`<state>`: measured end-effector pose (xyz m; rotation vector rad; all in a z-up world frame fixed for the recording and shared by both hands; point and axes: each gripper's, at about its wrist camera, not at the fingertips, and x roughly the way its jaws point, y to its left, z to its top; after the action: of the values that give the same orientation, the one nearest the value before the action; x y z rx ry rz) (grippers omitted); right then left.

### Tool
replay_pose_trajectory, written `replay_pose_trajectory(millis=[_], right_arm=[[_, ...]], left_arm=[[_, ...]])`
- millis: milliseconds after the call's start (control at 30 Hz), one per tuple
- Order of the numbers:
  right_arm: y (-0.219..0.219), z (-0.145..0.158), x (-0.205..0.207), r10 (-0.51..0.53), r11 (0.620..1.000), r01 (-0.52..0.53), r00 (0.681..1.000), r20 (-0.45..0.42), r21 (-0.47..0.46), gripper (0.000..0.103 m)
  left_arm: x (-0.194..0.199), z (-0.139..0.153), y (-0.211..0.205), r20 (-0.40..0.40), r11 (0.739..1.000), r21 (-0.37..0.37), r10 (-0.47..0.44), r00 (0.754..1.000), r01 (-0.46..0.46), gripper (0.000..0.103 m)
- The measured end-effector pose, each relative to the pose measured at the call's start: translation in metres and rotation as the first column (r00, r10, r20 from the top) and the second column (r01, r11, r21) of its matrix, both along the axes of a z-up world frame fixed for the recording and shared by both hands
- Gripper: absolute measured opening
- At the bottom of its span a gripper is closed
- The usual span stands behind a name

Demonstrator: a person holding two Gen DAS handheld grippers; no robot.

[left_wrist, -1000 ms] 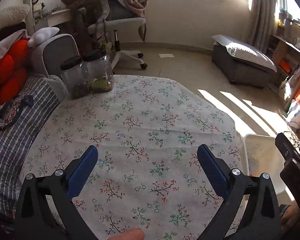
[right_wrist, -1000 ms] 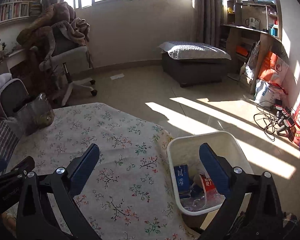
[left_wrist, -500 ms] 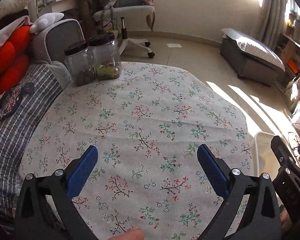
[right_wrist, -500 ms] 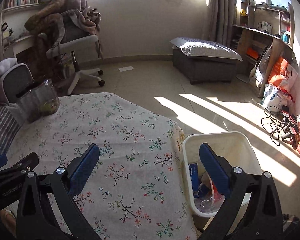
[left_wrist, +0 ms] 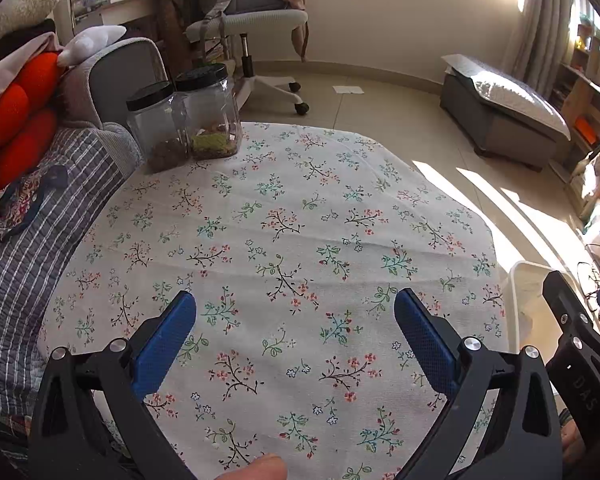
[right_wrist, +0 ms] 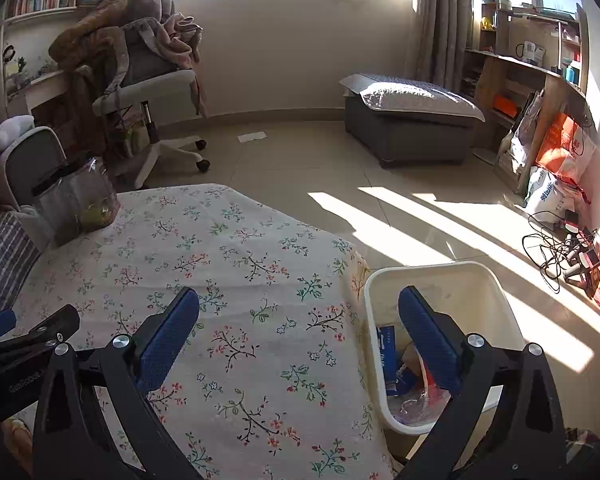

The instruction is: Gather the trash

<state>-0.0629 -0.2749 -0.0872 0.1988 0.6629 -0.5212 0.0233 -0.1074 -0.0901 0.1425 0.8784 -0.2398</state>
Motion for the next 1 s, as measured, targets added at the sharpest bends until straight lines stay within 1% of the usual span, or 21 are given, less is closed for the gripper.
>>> replay_pose_trajectory(millis=[1000], right_arm=[[0.0010,-0.0035,0.0003,-0.001,1.000,0.001,1.000,-0.003,0.002,0.096]], left_arm=[[0.0004,-0.0017,0.0004,0.003,1.000,0.008,0.007,1.000,-0.007,0.097]])
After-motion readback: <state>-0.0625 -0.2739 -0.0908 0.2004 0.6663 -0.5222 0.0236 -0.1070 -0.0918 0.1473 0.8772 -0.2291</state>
